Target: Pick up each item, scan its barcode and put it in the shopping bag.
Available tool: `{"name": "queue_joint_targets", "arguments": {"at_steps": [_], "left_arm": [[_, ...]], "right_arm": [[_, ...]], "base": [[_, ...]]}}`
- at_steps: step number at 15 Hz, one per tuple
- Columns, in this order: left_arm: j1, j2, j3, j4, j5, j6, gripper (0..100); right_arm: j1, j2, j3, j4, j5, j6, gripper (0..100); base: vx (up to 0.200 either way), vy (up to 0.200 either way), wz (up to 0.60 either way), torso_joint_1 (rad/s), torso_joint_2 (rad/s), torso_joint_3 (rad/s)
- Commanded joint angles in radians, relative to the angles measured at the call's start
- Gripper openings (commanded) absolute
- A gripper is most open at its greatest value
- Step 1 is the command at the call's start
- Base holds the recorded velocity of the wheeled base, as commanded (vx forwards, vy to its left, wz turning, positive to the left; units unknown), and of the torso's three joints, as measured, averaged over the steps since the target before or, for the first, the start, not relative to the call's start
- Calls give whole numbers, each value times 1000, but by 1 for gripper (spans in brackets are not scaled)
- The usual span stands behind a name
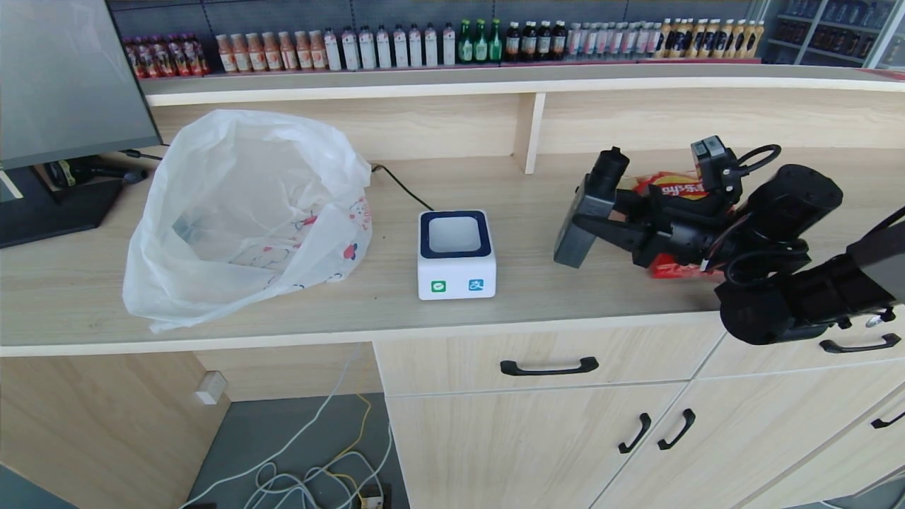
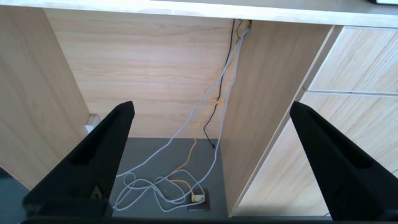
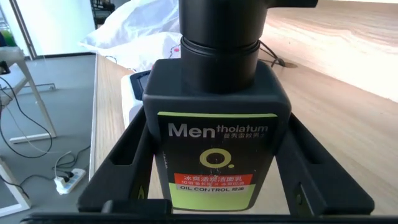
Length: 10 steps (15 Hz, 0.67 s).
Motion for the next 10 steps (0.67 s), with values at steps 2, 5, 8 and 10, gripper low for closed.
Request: {"name": "queue_joint_targets", "arguments": {"at_steps": [2,5,8,10], "left_arm": [[-2,0,0,0,0,-1,100],[0,0,0,0,0,-1,100],[0,0,0,0,0,-1,100],[0,0,0,0,0,-1,100]], "right_arm": [[-2,33,20,-7,0,-20,0],[-1,48,26,-7,-2,-31,0],[6,60,26,-7,-2,-40,0],[9,60,28,-7,-3,-40,0]], "base": [[0,0,0,0,0,0],[0,0,0,0,0,0],[0,0,0,0,0,0],[0,0,0,0,0,0]]}}
